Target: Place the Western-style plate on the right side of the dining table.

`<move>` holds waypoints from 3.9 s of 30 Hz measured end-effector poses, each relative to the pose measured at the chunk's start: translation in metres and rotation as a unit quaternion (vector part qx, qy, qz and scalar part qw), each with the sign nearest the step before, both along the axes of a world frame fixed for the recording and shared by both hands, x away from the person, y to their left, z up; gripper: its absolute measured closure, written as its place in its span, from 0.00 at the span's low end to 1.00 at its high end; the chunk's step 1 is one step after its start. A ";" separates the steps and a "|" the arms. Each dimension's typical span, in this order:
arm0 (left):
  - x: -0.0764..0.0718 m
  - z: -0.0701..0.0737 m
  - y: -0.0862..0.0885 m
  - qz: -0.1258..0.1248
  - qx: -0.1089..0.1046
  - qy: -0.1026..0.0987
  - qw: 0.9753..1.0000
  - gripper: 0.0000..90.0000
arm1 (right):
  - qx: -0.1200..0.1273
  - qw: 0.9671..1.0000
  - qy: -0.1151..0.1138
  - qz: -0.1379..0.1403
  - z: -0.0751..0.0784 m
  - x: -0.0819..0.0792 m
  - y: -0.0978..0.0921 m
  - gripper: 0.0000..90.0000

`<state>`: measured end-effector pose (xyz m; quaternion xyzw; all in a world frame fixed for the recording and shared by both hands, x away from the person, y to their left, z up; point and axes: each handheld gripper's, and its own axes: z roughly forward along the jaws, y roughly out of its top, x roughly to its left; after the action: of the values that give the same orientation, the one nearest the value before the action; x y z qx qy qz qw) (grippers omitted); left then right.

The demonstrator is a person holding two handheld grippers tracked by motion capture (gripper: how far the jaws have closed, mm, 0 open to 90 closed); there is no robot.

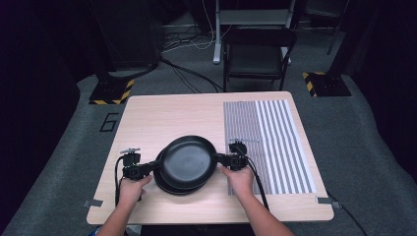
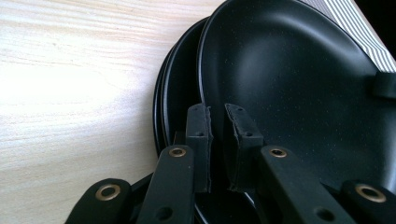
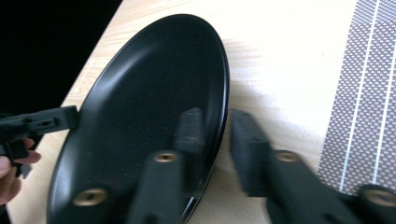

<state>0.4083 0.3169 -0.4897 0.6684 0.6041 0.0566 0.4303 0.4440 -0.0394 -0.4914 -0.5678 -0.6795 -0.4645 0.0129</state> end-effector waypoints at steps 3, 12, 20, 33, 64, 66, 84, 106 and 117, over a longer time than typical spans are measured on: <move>0.000 0.000 -0.002 0.002 0.004 -0.003 1.000 0.90 | -0.010 1.000 0.006 0.005 -0.006 -0.011 0.004 0.73; -0.001 -0.001 -0.001 0.002 0.001 -0.003 1.000 0.90 | 0.012 1.000 0.019 -0.002 -0.008 -0.020 0.005 0.81; -0.003 -0.003 -0.001 0.010 -0.012 0.000 1.000 0.89 | 0.018 1.000 0.022 0.001 -0.009 -0.019 0.003 0.82; -0.016 -0.008 -0.007 0.041 -0.039 0.019 0.998 0.79 | 0.017 1.000 0.021 0.001 -0.010 -0.019 0.004 0.82; -0.007 -0.013 -0.024 0.073 -0.047 0.012 0.996 0.84 | 0.052 0.997 0.014 -0.053 -0.007 -0.011 -0.003 0.79; -0.007 -0.013 -0.023 0.070 -0.047 0.012 0.996 0.84 | 0.050 0.997 0.011 -0.053 -0.009 -0.014 -0.001 0.76; -0.010 -0.015 -0.023 0.070 -0.053 0.000 0.996 0.84 | 0.057 0.997 0.022 -0.045 -0.013 -0.029 0.001 0.83; -0.024 -0.018 -0.024 0.059 -0.088 0.027 0.994 0.70 | 0.082 0.995 0.027 -0.059 -0.021 -0.029 0.000 0.85; -0.033 -0.020 -0.029 0.064 -0.084 0.018 0.994 0.72 | 0.096 0.993 0.024 -0.059 -0.024 -0.027 -0.005 0.86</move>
<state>0.3752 0.2879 -0.5095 0.5904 0.6561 0.0213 0.4696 0.4167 -0.0439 -0.5151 -0.6141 -0.5962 -0.5141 0.0561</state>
